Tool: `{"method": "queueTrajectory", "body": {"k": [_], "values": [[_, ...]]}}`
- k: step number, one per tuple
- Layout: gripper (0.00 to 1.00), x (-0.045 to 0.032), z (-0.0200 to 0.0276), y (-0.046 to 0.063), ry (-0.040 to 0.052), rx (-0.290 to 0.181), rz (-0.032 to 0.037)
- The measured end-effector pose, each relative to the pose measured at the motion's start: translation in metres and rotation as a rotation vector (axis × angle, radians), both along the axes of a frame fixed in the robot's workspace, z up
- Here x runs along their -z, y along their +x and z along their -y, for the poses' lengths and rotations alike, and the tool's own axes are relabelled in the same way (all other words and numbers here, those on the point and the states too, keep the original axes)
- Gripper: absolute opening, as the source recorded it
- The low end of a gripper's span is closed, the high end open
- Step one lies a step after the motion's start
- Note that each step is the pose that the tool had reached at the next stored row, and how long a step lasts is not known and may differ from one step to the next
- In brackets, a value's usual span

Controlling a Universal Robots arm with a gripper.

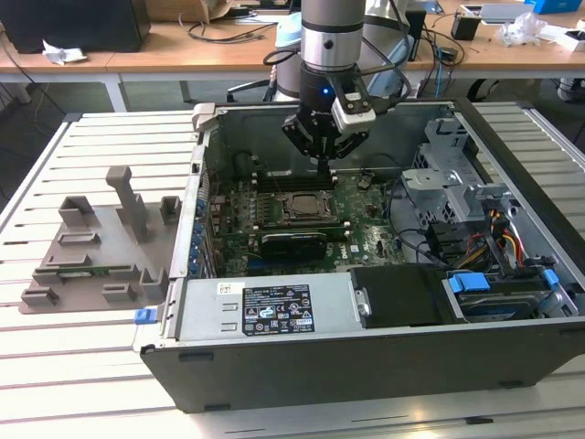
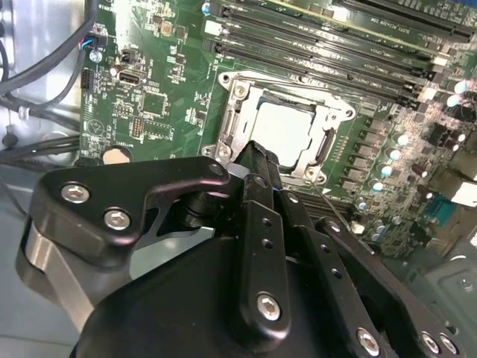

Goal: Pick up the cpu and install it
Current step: 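Install the first cpu locking lever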

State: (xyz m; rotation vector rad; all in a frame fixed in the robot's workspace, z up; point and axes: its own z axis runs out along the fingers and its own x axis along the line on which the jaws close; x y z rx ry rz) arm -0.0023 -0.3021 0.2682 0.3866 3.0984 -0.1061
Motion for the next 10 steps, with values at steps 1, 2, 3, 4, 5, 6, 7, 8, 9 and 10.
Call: {"method": "queueTrajectory", "body": {"k": [1,2,3,4,5,6,7,8,9,10], "values": [[0.11,0.0000,0.0000,0.0000,0.0000,-0.013,0.0000],[0.11,0.0000,0.0000,0.0000,0.0001,-0.021,0.0001],[0.11,0.0000,0.0000,0.0000,0.0000,-0.026,0.0000],[0.11,0.0000,0.0000,0.0000,0.0000,-0.036,0.0000],[0.11,0.0000,0.0000,0.0000,0.0001,-0.043,0.0000],[0.11,0.0000,0.0000,0.0000,0.0000,-0.047,0.0000],[0.11,0.0000,0.0000,0.0000,0.0000,-0.052,0.0000],[0.11,0.0000,0.0000,0.0000,0.0000,-0.057,0.0000],[0.11,0.0000,0.0000,0.0000,0.0000,-0.063,0.0000],[0.11,0.0000,0.0000,0.0000,0.0000,-0.072,0.0000]]}}
